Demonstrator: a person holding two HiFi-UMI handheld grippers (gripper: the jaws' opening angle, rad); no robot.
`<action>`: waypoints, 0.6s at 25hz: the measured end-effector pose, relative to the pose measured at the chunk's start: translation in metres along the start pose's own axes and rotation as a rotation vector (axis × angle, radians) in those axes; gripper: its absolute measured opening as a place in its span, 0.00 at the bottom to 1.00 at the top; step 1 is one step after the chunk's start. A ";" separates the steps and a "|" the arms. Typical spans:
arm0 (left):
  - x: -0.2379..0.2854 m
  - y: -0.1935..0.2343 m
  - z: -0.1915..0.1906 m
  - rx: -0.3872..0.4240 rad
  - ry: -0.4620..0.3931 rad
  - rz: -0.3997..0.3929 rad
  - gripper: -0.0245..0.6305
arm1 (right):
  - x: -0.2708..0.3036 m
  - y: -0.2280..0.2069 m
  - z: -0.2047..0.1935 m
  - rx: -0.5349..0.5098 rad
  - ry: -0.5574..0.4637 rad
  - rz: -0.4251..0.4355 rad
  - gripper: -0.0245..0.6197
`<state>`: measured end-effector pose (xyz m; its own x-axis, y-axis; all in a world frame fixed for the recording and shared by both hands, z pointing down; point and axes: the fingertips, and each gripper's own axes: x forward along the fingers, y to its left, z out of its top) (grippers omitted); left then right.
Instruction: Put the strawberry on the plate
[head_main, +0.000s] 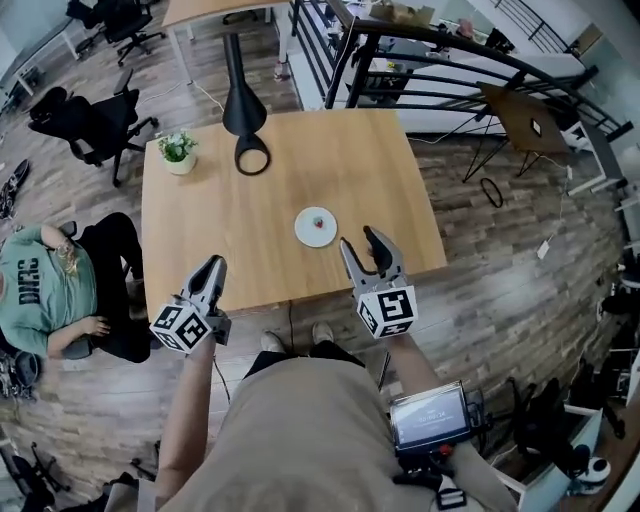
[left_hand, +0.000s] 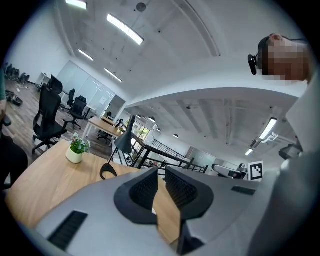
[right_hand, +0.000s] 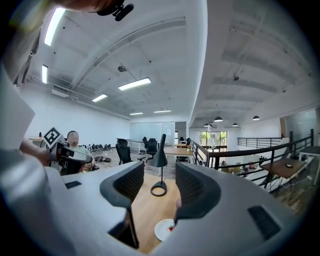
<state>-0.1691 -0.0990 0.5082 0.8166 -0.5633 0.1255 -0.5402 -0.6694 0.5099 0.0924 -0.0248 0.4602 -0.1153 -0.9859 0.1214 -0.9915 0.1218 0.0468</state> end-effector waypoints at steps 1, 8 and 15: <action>0.002 -0.003 -0.004 0.003 0.004 0.009 0.08 | -0.002 -0.002 0.000 -0.007 -0.002 0.006 0.36; 0.011 -0.016 -0.031 0.012 0.037 0.059 0.08 | -0.011 -0.009 -0.026 -0.040 0.025 0.044 0.36; 0.023 -0.031 -0.049 0.010 0.060 0.075 0.08 | -0.019 -0.019 -0.042 -0.027 0.050 0.072 0.36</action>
<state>-0.1237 -0.0675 0.5370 0.7844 -0.5823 0.2138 -0.6019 -0.6313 0.4890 0.1165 -0.0039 0.4982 -0.1827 -0.9676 0.1744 -0.9786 0.1961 0.0629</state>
